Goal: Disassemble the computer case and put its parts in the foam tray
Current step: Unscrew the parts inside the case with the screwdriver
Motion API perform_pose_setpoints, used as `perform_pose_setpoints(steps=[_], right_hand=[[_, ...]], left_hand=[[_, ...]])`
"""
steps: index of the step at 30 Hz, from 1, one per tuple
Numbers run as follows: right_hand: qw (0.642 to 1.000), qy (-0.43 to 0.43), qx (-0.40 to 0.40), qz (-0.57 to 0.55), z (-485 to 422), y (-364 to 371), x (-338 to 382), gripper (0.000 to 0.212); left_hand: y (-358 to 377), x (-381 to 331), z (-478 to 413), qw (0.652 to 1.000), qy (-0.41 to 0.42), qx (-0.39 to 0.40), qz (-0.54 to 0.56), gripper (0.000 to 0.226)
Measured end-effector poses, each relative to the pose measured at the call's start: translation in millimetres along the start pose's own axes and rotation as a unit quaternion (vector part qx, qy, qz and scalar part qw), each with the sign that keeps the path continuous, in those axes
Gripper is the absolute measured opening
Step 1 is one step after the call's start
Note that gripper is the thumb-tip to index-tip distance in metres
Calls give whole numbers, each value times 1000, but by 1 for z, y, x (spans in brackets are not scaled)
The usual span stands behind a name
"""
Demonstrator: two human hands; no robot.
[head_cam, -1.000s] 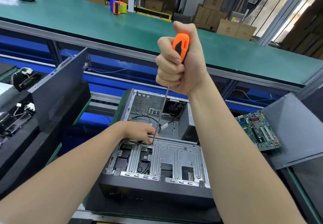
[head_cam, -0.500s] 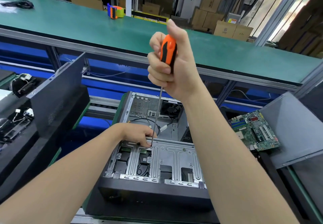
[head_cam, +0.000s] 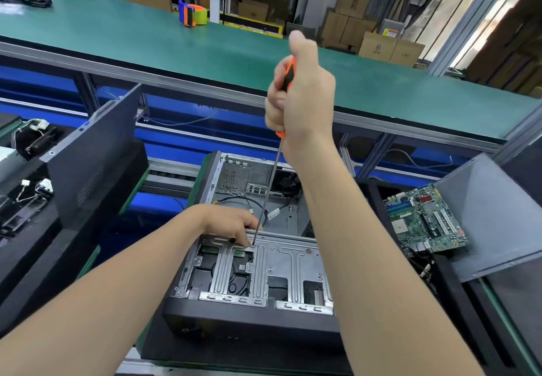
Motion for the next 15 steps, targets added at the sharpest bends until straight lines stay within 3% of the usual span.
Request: perform_pose_setpoints(steps=[4, 9, 12, 15], right_hand=[[969, 80, 228, -60, -10, -1, -2, 50], [867, 157, 444, -163, -7, 11, -5, 45], [842, 192, 463, -201, -10, 13, -7, 42], [906, 148, 356, -174, -23, 11, -8, 33]], left_hand=[[1, 2, -1, 1000, -3, -17, -17, 34], [-1, -1, -1, 1000, 17, -13, -22, 23], [0, -1, -2, 1000, 22, -4, -5, 13], [0, 1, -3, 1000, 6, 4, 9, 21]])
Point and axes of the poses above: each hand's wrist, its own z-axis away from the middle knuckle, its own y-axis out of the palm, x = y × z, the point moved 4 cm from there along -z, towards the middle knuckle, and after that the axes turned 11 degrees about -x, right-handed, at the moved point
